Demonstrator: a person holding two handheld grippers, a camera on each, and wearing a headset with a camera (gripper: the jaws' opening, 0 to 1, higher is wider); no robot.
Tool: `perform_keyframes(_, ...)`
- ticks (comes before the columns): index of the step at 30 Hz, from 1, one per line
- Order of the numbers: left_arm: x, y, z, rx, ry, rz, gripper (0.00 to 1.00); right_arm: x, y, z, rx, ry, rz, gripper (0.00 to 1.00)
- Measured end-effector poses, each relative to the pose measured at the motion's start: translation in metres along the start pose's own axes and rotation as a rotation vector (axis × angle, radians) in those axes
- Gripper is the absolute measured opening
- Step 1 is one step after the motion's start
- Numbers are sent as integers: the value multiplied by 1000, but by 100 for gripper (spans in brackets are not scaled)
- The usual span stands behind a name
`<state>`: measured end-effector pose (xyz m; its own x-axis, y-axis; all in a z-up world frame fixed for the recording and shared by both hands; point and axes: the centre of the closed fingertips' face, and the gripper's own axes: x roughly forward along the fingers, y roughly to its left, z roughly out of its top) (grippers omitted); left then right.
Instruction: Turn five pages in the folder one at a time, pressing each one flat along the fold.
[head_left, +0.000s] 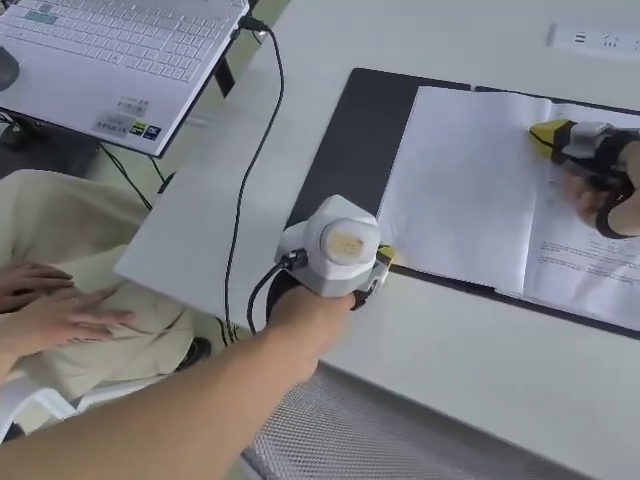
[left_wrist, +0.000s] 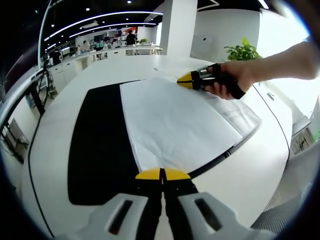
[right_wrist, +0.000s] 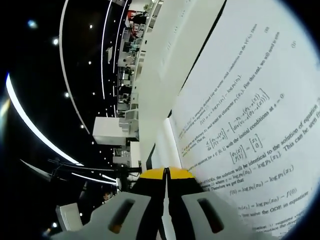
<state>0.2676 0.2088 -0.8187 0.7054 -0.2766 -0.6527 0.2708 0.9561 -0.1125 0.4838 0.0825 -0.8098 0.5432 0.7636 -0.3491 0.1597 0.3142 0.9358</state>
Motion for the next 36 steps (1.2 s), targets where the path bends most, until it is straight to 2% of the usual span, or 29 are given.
perform_keyframes(8, 0, 0, 0, 20, 14, 3, 0, -25, 1, -35, 5, 61, 3, 0)
perform_keyframes(14, -1, -1, 0, 32, 20, 4, 0, -38, -4, -49, 9, 99, 13, 0)
perform_keyframes(15, -1, -1, 0, 33, 21, 5, 0, -41, -7, -54, 21, 130, 11, 0)
perform_keyframes(17, -1, -1, 0, 32, 22, 8, 0, -47, -8, -68, -7, 178, 15, 0)
perform_keyframes(23, -2, -1, 0, 38, 25, 8, 0, -60, -17, -91, -15, 220, 10, 0)
perform_keyframes(26, -2, -1, 0, 41, 26, 9, 0, -64, -20, -96, -11, 230, 10, 0)
perform_keyframes(29, -1, 0, 0, 39, 25, 12, 0, -70, -24, -106, -23, 262, 0, 0)
perform_keyframes(33, -1, -1, 0, 36, 24, 14, 0, -77, -35, -115, -26, 291, -5, 0)
perform_keyframes(36, -2, -1, 0, 39, 24, 14, 0, -88, -36, -130, -22, 306, -1, 0)
